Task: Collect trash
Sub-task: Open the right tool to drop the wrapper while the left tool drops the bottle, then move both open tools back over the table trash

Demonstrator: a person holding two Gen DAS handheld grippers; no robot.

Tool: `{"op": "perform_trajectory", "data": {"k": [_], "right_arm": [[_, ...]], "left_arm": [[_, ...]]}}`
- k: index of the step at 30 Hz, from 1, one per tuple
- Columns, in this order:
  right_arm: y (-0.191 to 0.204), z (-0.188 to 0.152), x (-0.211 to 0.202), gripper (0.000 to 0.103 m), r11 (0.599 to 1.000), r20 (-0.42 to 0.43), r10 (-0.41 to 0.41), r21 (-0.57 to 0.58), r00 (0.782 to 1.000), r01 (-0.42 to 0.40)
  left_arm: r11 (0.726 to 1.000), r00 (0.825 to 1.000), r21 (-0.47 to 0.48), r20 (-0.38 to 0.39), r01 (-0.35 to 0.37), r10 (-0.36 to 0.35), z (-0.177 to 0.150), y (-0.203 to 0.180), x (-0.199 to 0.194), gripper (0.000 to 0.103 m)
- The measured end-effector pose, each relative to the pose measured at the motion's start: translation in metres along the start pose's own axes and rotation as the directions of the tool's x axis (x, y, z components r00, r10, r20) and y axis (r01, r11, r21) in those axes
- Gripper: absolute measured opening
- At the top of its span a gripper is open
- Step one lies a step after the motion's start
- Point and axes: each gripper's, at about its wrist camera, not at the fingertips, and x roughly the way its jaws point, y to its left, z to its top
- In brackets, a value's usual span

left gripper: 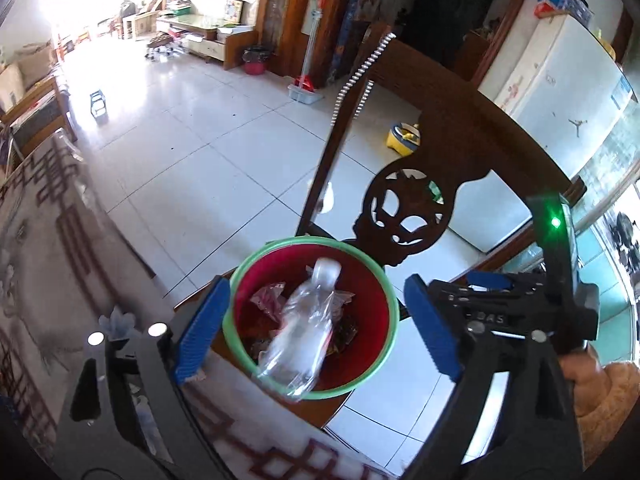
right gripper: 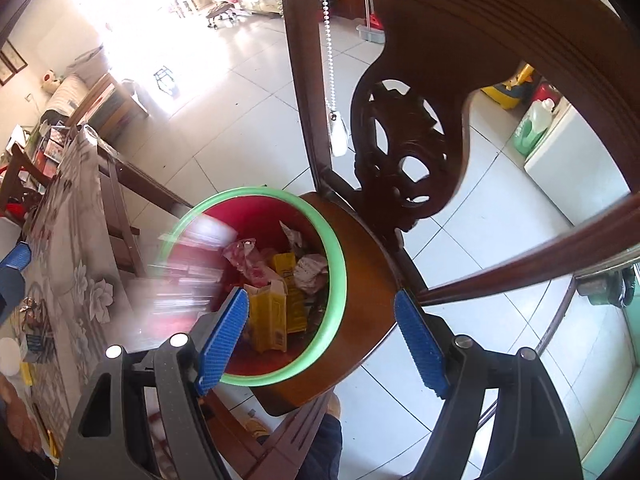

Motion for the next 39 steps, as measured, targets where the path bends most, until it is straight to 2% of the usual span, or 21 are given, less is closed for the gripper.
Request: {"op": "perform_trajectory", "data": {"k": [3,6,10,12,14,16,19,21,24,25,27,29,32,34,37,38,39], "right_arm": [[0.013,-0.005,-0.004,0.074,1.000,0.003,0.013,-0.022,1.000,-0.012],[0.036,-0.010,-0.005,0.074,0.998,0.002,0.032,-0.061,0.999,-0.032],[0.081,-0.020,-0.004,0.074,0.987,-0.015,0.067,-0.147,0.998,-0.068],[0.103,-0.026,-0.003,0.074,0.978,-0.027,0.085,-0.186,0.996,-0.089],[0.132,-0.034,-0.003,0.074,0.965,-0.039,0.111,-0.236,0.993,-0.117],[0.159,-0.042,-0.002,0.074,0.951,-0.051,0.132,-0.275,0.990,-0.141],[0.201,-0.055,0.001,0.074,0.923,-0.078,0.165,-0.340,0.983,-0.182],[0.230,-0.062,0.002,0.074,0.901,-0.098,0.190,-0.379,0.977,-0.213],[0.276,-0.072,0.002,0.075,0.869,-0.118,0.230,-0.423,0.966,-0.259],[0.297,-0.077,0.002,0.077,0.856,-0.128,0.252,-0.434,0.959,-0.283],[0.327,-0.084,0.003,0.081,0.839,-0.144,0.285,-0.441,0.948,-0.319],[0.361,-0.090,0.007,0.081,0.818,-0.174,0.316,-0.448,0.933,-0.360],[0.405,-0.095,0.014,0.081,0.795,-0.208,0.344,-0.455,0.916,-0.402],[0.436,-0.097,0.018,0.081,0.780,-0.224,0.358,-0.462,0.906,-0.422],[0.471,-0.099,0.017,0.081,0.760,-0.237,0.369,-0.480,0.899,-0.438],[0.480,-0.098,0.017,0.081,0.755,-0.239,0.370,-0.485,0.898,-0.441],[0.488,-0.098,0.018,0.081,0.750,-0.242,0.372,-0.490,0.896,-0.444]], "left_arm": [[0.998,0.999,-0.064,0.012,-0.029,0.030,-0.012,0.025,-0.018,0.088],[0.982,0.996,-0.175,0.024,-0.076,0.081,-0.030,0.061,-0.042,0.090],[0.921,0.983,-0.356,0.033,-0.159,0.183,-0.068,0.120,-0.084,0.092],[0.877,0.967,-0.429,0.027,-0.218,0.254,-0.095,0.155,-0.111,0.093],[0.846,0.946,-0.451,0.013,-0.283,0.323,-0.119,0.181,-0.133,0.094],[0.822,0.912,-0.426,-0.021,-0.378,0.409,-0.144,0.211,-0.156,0.095],[0.815,0.873,-0.331,-0.065,-0.476,0.484,-0.170,0.246,-0.179,0.096],[0.815,0.840,-0.207,-0.107,-0.541,0.531,-0.186,0.272,-0.192,0.097],[0.782,0.777,-0.021,-0.124,-0.623,0.617,-0.204,0.306,-0.202,0.097],[0.775,0.768,0.029,-0.122,-0.631,0.629,-0.207,0.319,-0.204,0.097],[0.779,0.768,0.119,-0.133,-0.615,0.627,-0.212,0.343,-0.206,0.097],[0.784,0.779,0.241,-0.141,-0.572,0.611,-0.211,0.355,-0.199,0.097],[0.763,0.786,0.429,-0.170,-0.484,0.595,-0.207,0.370,-0.179,0.097],[0.760,0.791,0.488,-0.202,-0.429,0.577,-0.205,0.384,-0.164,0.097],[0.827,0.822,0.455,-0.291,-0.331,0.489,-0.204,0.403,-0.145,0.097],[0.851,0.827,0.426,-0.323,-0.306,0.459,-0.205,0.410,-0.138,0.096],[0.864,0.828,0.406,-0.340,-0.299,0.446,-0.207,0.414,-0.133,0.092]]}}
